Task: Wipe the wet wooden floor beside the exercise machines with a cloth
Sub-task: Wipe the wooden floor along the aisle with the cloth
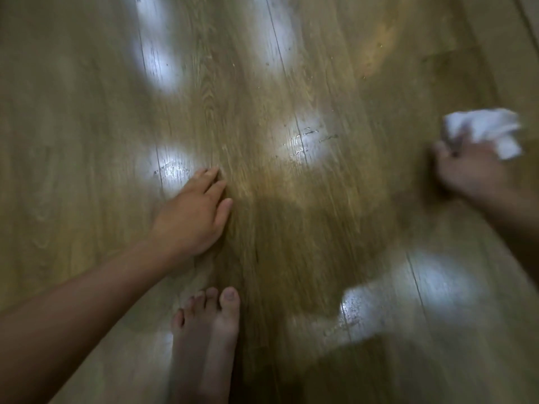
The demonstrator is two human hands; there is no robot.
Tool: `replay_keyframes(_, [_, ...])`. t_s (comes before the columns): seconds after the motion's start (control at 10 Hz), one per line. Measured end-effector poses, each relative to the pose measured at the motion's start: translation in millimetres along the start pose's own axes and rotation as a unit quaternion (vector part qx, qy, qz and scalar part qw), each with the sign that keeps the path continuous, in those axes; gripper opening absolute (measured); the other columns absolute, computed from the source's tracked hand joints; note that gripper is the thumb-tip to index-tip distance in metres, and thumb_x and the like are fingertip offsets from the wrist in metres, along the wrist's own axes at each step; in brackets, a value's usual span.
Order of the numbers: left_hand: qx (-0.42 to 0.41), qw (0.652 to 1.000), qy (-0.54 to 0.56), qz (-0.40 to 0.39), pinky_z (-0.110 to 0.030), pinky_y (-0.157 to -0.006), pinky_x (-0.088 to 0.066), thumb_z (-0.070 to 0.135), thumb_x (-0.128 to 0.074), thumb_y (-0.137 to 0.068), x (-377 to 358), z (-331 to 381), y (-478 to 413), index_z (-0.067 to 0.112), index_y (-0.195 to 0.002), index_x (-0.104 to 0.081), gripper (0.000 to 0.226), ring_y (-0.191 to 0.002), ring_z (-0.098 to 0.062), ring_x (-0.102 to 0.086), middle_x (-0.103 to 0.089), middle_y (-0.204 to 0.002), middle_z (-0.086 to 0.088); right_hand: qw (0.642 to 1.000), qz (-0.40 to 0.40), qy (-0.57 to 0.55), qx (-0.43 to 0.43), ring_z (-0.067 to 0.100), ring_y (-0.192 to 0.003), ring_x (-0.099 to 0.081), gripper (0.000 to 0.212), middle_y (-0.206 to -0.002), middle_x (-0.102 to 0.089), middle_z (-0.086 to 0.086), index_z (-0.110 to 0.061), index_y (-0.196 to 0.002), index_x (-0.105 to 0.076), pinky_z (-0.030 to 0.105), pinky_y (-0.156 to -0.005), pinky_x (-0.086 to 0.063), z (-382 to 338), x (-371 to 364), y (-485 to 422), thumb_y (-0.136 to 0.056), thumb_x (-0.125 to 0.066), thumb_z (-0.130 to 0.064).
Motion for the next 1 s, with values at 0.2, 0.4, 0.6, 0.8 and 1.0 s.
replay_keyframes(0.2, [-0.056, 0.977, 0.074, 0.191, -0.023, -0.110, -0.040, 0.000, -0.020, -0.092, 41, 56, -6, -0.019, -0.115, -0.061, 0.050, -0.107, -0.030, -0.053, -0.055, -0.123, -0.043, 0.914, -0.078, 0.027, 0.398, 0.031, -0.154, -0.004, 0.069, -0.167, -0.009, 0.010, -0.018, -0.160, -0.016, 0.050, -0.125, -0.003, -182, -86, 124, -0.100, -0.037, -0.045])
replay_keyframes(0.4, [0.019, 0.996, 0.010, 0.084, -0.046, -0.111, -0.038, 0.023, -0.031, -0.099, 25, 29, -24, 0.007, -0.144, -0.046, 0.050, -0.139, -0.032, -0.035, -0.038, -0.153, -0.015, 0.952, -0.057, 0.028, 0.300, 0.035, -0.152, -0.015, 0.059, -0.166, -0.010, 0.017, -0.028, -0.160, -0.013, 0.047, -0.119, -0.028, -100, -42, 36, -0.106, -0.032, -0.040])
replay_keyframes(0.6, [-0.016, 0.998, -0.048, 0.030, -0.054, -0.114, -0.032, 0.035, -0.027, -0.095, 4, -10, -26, 0.014, -0.144, -0.049, 0.057, -0.142, -0.035, -0.032, -0.040, -0.153, -0.014, 0.999, -0.007, 0.004, -0.034, 0.048, -0.140, -0.034, 0.053, -0.154, -0.031, 0.031, -0.008, -0.153, -0.027, 0.052, -0.114, -0.031, 27, 22, -61, -0.108, -0.021, -0.036])
replay_keyframes(0.8, [0.019, 0.998, -0.034, 0.050, -0.058, -0.098, -0.045, 0.034, -0.029, -0.088, 4, -16, -27, 0.008, -0.128, -0.062, 0.058, -0.122, -0.041, -0.050, -0.058, -0.134, -0.019, 0.971, -0.087, -0.017, 0.223, 0.033, -0.154, -0.002, 0.056, -0.166, -0.010, 0.017, -0.017, -0.159, -0.020, 0.055, -0.123, -0.006, -154, -69, 64, -0.108, -0.023, -0.040])
replay_keyframes(1.0, [0.032, 0.989, 0.000, 0.146, -0.053, -0.097, -0.047, 0.024, -0.036, -0.082, 10, -27, -22, -0.004, -0.113, -0.069, 0.053, -0.111, -0.044, -0.058, -0.064, -0.123, -0.025, 0.921, -0.141, -0.012, 0.362, 0.029, -0.154, -0.002, 0.057, -0.168, -0.006, 0.011, -0.026, -0.159, -0.012, 0.050, -0.125, -0.012, -185, -86, 102, -0.106, -0.031, -0.035])
Point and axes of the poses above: each hand's wrist, its own y-axis away from the middle knuckle, its own x-axis out of the back of the hand, z = x × y, the point moved 2 cm from there along -y, towards the middle knuckle
